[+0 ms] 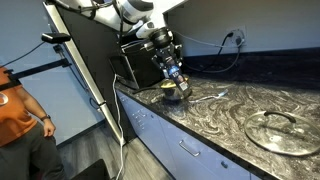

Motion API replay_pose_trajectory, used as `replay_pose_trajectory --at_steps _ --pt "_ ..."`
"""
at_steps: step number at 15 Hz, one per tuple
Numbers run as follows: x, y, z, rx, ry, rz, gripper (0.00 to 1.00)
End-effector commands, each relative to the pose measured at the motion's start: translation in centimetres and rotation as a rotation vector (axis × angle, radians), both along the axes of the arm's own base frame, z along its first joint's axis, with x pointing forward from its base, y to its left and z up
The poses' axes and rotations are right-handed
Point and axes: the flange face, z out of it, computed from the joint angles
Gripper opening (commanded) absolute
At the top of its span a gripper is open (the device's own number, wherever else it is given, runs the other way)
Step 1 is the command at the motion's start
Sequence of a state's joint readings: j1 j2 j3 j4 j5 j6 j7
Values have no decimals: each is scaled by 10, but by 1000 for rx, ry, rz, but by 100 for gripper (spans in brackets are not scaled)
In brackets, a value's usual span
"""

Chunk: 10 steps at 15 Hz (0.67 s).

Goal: Pour the contents in the box into the pot

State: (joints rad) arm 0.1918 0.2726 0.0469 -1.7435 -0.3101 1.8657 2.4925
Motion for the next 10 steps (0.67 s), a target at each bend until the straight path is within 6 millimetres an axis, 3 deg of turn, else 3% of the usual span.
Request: replay_pose_trajectory --at_steps 1,10 --pt "3 12 9 -58 2 -19 20" --pt "5 31 14 -156 27 4 20"
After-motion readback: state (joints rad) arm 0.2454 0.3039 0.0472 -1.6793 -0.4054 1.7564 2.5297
